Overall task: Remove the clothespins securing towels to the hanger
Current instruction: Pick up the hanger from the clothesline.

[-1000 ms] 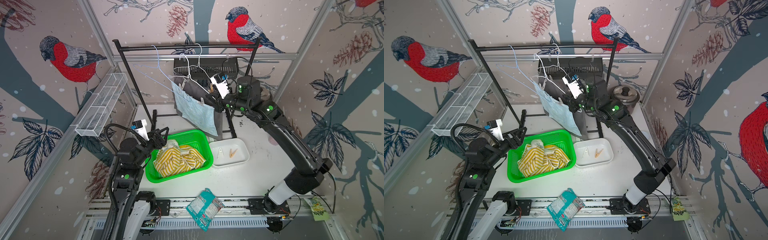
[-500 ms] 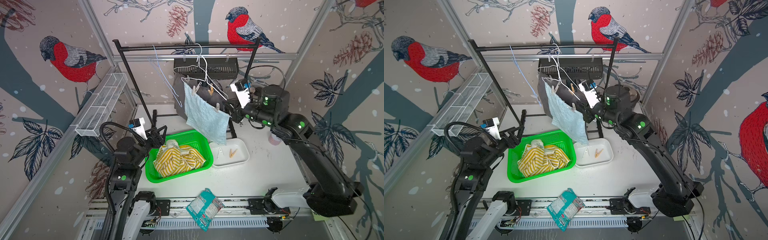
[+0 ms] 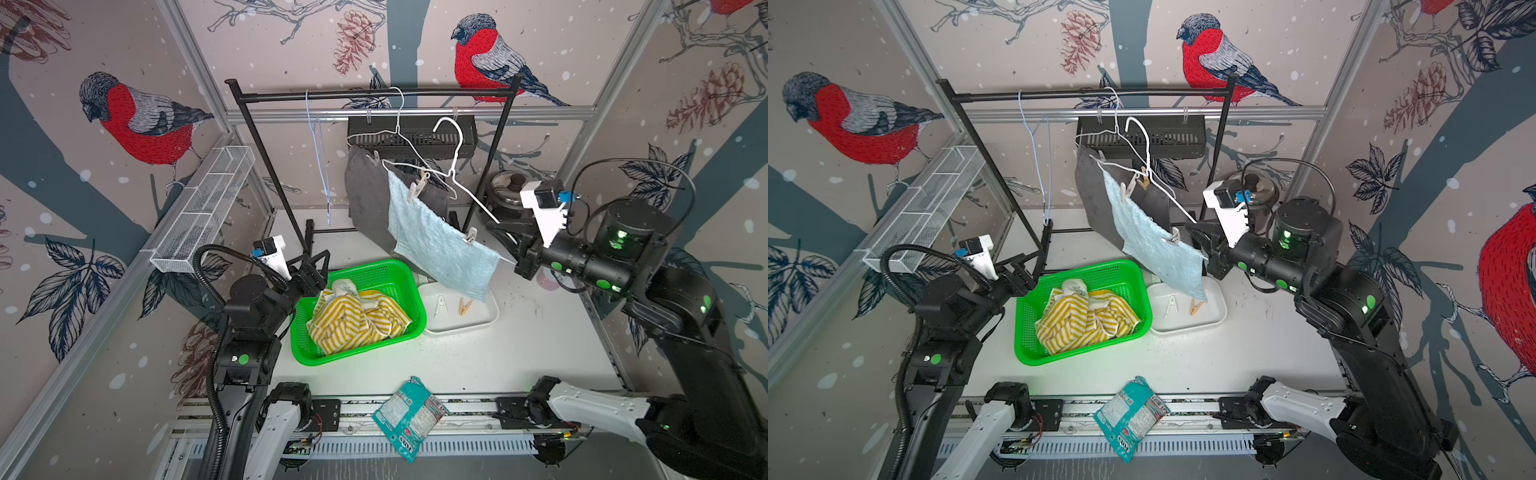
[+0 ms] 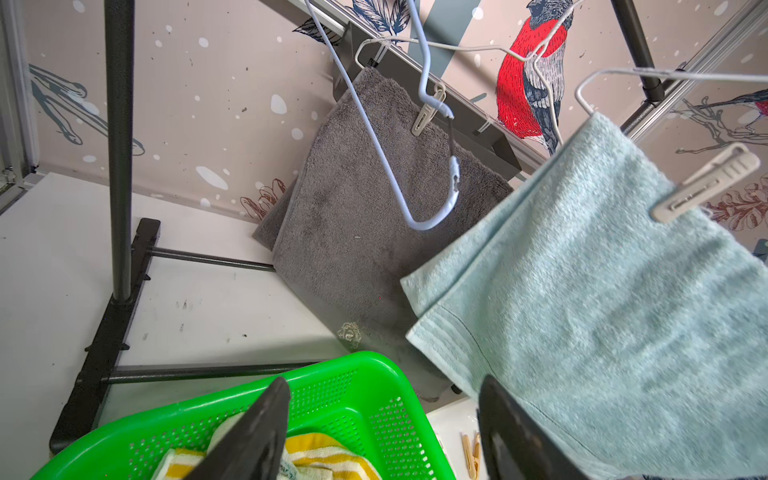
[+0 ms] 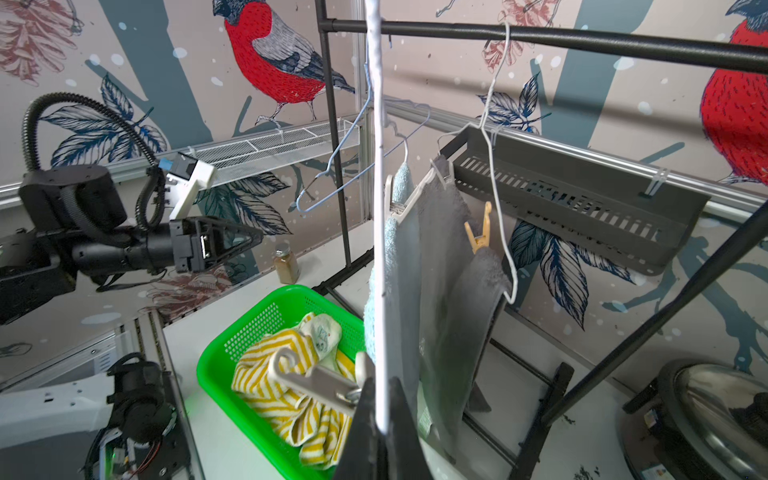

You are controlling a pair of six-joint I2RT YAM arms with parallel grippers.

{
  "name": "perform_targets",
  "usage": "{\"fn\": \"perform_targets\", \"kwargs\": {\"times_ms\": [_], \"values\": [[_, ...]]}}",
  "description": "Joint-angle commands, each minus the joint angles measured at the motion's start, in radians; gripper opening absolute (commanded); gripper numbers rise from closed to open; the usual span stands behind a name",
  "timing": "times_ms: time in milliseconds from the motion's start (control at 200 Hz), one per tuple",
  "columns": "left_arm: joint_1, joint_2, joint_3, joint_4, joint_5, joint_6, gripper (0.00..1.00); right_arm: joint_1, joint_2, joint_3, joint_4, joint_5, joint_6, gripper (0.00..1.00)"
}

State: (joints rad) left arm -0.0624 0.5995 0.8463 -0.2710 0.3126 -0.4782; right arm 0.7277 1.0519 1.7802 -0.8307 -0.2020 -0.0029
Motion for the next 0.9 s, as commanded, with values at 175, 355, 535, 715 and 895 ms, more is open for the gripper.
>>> {"fn": "perform_targets", "kwargs": {"times_ms": [175,355,535,715,895], "values": [[0.001,0.003,0.092,-0.075,-0.066,0.068,0.71,0.005,-0.028,-0.056,-0.028,-0.194,-0.053,0.00],[0.001,0.018,0.233,-0.179,-0.123,0.120,0.70,0.011,0.017,-0.003,-0.016,-0.292,-0.095,0.00],[0.001,0.028,0.383,-0.277,-0.196,0.205,0.70,0.051,0.093,0.045,-0.010,-0.336,-0.149,0.00],[0.001,0.081,0.539,-0.344,-0.192,0.263,0.71,0.076,0.178,0.065,0.061,-0.376,-0.180,0.00],[0.001,0.107,0.611,-0.334,-0.165,0.281,0.71,0.077,0.264,0.033,0.168,-0.416,-0.170,0.00]]}}
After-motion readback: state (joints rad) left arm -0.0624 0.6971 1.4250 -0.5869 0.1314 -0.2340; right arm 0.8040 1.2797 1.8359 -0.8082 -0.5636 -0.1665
